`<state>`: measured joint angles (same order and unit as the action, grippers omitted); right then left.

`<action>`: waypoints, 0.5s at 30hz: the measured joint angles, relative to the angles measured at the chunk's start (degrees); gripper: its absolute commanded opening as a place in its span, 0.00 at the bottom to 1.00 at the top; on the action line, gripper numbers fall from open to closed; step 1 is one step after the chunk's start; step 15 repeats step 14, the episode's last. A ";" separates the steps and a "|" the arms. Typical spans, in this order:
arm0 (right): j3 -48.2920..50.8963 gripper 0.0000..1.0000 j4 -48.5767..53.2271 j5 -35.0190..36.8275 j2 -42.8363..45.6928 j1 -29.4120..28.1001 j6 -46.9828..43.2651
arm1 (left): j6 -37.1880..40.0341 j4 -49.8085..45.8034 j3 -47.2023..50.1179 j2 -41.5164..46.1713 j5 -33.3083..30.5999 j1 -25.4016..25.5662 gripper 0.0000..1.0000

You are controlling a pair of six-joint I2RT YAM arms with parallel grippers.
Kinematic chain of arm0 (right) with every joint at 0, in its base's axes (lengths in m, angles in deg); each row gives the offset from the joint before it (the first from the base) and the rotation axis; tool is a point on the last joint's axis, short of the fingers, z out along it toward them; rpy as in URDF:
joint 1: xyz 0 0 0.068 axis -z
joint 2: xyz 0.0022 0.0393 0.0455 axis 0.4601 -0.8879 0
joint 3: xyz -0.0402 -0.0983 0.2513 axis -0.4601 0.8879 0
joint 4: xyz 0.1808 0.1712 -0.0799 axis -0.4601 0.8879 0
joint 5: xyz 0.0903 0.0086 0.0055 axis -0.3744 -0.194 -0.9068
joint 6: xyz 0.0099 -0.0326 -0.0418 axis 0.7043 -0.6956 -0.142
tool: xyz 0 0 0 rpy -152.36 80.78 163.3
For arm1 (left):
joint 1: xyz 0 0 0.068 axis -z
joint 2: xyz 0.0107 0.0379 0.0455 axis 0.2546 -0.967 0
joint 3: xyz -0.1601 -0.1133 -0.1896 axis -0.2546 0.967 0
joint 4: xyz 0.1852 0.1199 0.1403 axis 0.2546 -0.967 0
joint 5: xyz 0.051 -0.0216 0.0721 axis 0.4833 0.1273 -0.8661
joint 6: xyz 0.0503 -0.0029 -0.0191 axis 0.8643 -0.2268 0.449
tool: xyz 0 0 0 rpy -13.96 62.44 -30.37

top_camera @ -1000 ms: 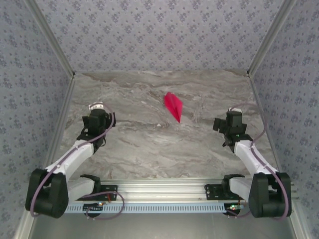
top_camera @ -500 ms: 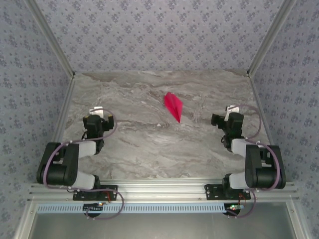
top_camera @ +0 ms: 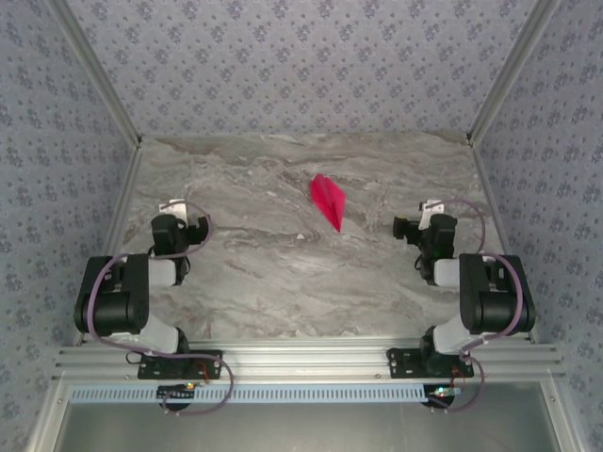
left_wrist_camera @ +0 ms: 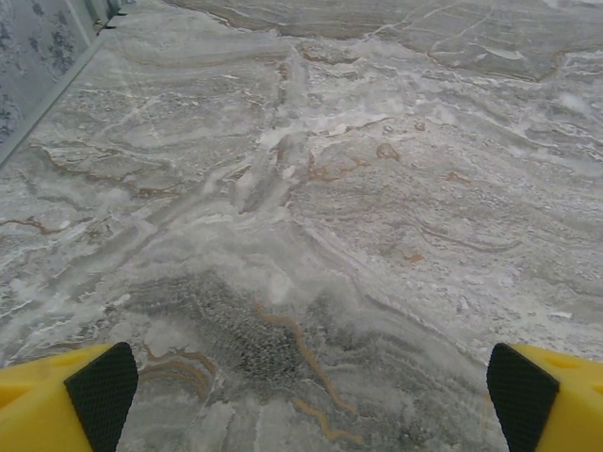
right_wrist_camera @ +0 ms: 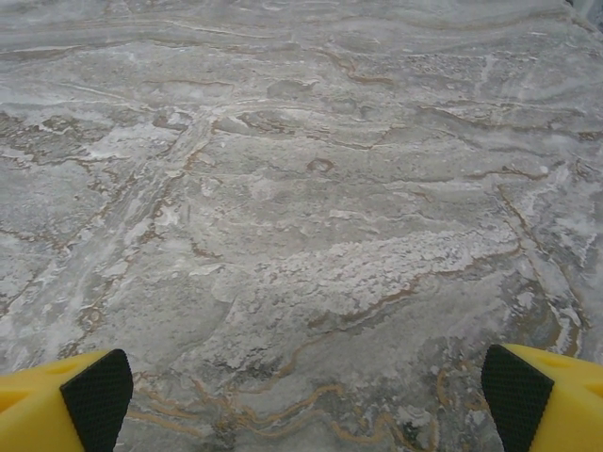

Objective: Fold a paper plane with a square sheet of paper (fold left side to right side)
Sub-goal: Reset both arms

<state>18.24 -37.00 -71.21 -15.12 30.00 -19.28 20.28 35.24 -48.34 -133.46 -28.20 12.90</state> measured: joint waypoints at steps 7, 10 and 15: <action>0.00 1.00 -0.15 0.04 0.00 -0.39 -0.59 | 0.00 0.00 0.00 0.00 0.46 0.02 0.98; 0.00 1.00 -0.15 0.02 0.00 -0.39 -0.59 | 0.00 0.00 0.00 0.00 0.66 0.02 0.98; 0.00 1.00 -0.15 0.02 0.00 -0.39 -0.61 | 0.00 0.02 0.00 0.00 0.70 0.02 0.98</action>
